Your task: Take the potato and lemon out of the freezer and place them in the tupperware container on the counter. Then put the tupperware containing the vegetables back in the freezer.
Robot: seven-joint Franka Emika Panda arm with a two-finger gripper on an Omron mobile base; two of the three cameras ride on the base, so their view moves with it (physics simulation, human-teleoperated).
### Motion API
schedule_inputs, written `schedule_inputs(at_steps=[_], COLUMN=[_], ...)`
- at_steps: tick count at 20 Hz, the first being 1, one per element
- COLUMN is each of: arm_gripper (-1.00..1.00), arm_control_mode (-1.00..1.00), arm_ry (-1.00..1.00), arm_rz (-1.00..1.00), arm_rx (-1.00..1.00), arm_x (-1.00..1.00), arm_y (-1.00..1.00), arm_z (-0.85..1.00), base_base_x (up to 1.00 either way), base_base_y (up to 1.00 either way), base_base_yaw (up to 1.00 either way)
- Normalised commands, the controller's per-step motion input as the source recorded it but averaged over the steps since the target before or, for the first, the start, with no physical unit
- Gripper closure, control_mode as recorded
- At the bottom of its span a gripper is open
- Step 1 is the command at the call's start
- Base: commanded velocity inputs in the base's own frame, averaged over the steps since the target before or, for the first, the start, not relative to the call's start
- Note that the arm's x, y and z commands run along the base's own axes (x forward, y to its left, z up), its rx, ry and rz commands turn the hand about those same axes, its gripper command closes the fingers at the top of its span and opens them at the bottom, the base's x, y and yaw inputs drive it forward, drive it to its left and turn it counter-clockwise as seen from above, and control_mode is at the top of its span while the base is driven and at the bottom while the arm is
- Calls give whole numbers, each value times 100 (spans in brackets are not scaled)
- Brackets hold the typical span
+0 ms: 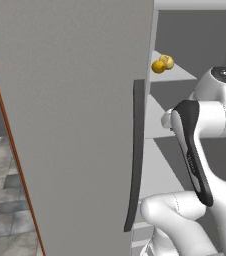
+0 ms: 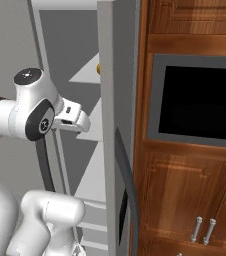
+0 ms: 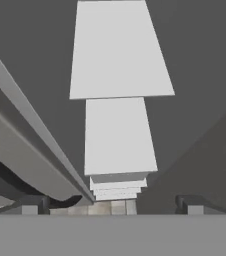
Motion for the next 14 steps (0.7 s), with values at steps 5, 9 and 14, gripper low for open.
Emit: schedule_inputs(at_steps=[5, 9, 14], arm_gripper=[-100, -100, -100], arm_control_mode=[-100, -100, -100], arm_ry=[-4, -14, -14], arm_rz=[0, 0, 0], arm_rx=[2, 0, 0], arm_x=[45, 44, 28], arm_y=[-30, -21, -13], arm_z=[21, 56, 69], base_base_x=[0, 0, 0], base_base_y=[0, 0, 0], base_base_yaw=[0, 0, 0])
